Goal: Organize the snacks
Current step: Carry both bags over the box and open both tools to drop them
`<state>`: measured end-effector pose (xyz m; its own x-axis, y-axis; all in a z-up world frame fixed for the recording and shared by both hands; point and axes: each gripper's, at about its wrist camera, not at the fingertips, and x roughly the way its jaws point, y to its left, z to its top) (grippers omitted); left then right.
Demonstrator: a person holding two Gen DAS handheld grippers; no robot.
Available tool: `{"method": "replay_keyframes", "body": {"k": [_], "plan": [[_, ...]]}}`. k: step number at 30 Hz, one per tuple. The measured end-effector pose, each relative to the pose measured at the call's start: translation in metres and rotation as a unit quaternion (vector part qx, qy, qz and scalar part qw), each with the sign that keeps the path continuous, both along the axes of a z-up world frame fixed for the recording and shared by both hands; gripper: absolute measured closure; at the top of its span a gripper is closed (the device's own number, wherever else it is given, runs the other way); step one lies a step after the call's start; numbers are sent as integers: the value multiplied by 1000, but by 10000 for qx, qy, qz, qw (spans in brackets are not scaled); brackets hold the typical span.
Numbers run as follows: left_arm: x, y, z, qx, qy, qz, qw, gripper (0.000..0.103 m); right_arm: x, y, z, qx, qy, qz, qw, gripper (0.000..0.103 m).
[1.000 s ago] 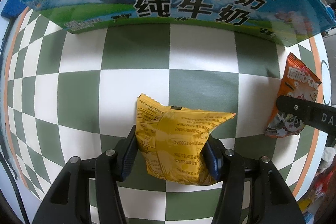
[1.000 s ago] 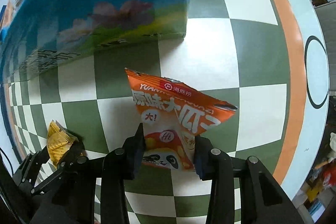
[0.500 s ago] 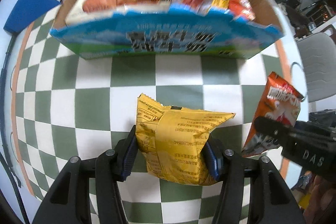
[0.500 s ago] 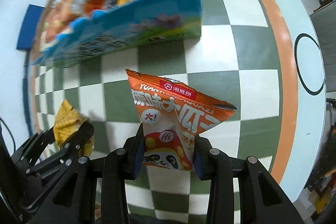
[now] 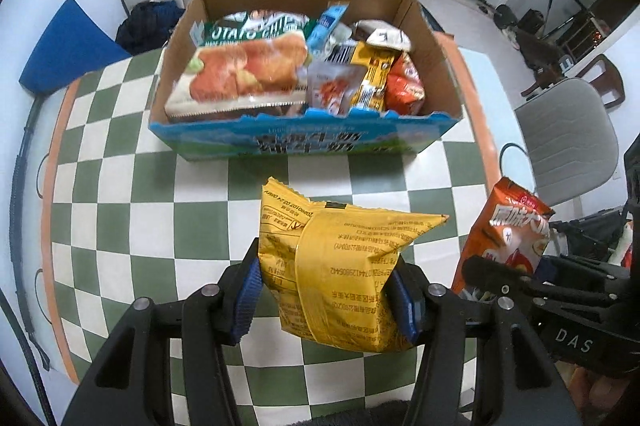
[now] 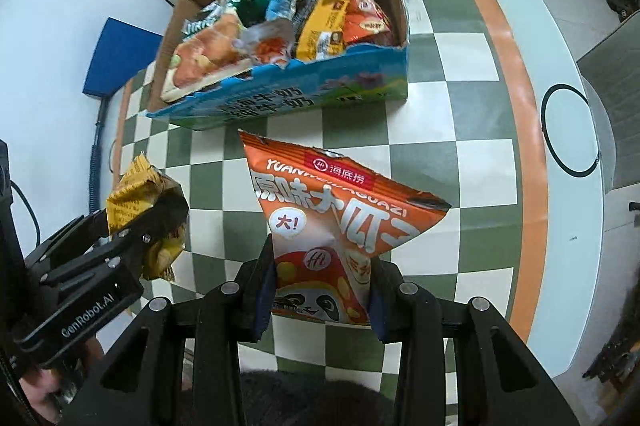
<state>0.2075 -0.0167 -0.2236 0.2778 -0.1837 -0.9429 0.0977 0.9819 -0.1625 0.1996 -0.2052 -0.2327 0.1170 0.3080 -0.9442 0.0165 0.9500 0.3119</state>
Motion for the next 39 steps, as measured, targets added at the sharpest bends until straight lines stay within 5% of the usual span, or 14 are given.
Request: {"method": "replay_keyframes", "body": {"k": [8,18,27,39], "plan": [[25,-3,34,-286,-265,-95,9992,50,17,2,30,252,-289,-31,9993,63],[144,9,46,-317,-295,-56,9990,50,119,11,57,88,-893,15,9960,63],[265,-2,8,-506,648,-175,9965,50,210,26,19,-127,-589,54,9982,63],[341,-6,-25,-82,1322,-179,9910,50,275,39,-36,-79,33,-127,9999,63]]}}
